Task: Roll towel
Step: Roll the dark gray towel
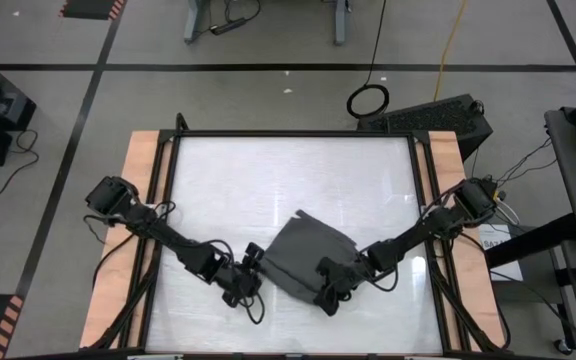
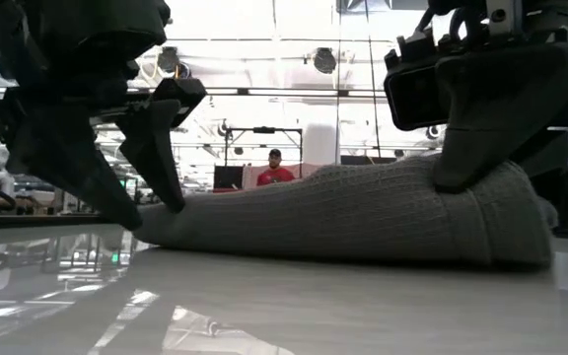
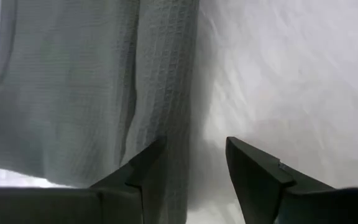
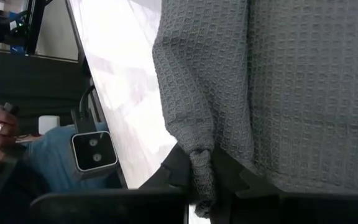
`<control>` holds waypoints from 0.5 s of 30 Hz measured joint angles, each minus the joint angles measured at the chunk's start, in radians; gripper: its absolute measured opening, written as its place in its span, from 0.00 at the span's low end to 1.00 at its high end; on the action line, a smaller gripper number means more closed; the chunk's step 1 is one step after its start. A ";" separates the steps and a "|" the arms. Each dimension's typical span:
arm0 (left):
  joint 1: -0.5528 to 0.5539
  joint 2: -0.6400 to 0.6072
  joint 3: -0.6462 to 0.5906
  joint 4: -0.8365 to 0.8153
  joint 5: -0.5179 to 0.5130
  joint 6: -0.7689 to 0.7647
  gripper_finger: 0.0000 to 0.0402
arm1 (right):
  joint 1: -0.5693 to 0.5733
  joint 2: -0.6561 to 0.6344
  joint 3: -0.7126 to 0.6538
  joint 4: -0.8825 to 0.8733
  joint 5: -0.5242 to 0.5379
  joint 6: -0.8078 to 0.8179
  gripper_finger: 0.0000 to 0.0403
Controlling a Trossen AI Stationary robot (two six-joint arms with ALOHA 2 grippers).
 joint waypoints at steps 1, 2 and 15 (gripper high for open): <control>0.000 0.000 0.000 0.002 -0.009 0.011 0.42 | 0.003 0.000 0.000 0.000 0.000 0.000 0.03; 0.000 0.000 0.000 0.006 -0.014 0.022 0.42 | 0.006 0.000 0.000 0.000 0.001 0.000 0.03; 0.009 -0.010 0.001 0.077 -0.020 0.094 0.42 | 0.019 0.000 0.001 0.015 0.025 0.008 0.03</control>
